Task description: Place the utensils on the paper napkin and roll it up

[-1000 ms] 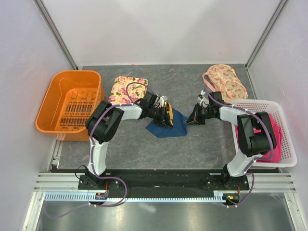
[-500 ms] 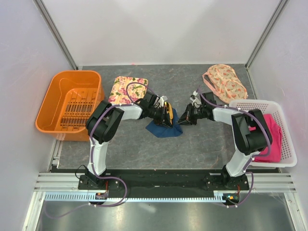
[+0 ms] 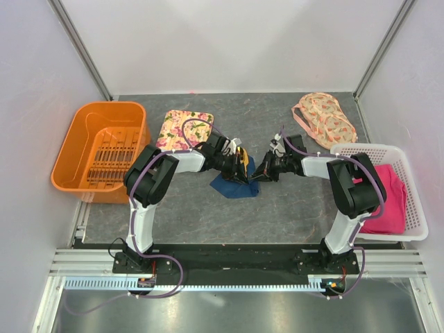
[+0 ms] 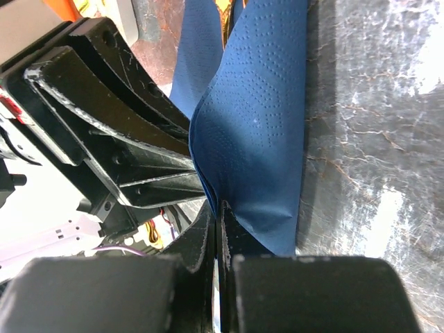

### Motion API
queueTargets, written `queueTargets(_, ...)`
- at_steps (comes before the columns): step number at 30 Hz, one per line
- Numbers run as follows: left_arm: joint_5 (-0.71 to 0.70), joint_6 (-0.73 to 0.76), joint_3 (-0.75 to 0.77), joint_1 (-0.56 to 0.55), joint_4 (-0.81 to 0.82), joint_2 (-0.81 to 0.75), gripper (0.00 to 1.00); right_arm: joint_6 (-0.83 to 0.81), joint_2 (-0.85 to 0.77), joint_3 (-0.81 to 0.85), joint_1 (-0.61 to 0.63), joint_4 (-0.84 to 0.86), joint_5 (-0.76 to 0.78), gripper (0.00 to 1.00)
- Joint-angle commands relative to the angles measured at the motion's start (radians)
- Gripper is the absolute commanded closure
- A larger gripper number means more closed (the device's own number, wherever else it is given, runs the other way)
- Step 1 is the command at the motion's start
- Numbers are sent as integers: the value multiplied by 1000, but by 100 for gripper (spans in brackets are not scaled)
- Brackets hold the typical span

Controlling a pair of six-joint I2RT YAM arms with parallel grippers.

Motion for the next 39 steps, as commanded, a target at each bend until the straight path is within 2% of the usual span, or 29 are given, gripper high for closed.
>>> queueTargets(1,7,-8,15,7,3,-37,90,7,11,-10,0,39,1,100)
queueTargets(13,50,-51,-47,17,3,-119,87,-16,11,-4,1,18,17,100)
queueTargets(21,56,-22,-131,25,-32,-190,86,-19,6,-1,0,10,18,100)
queueTargets(39,16,10,-162,39,-69,-166,93,22,-35,-1,26,44,17,100)
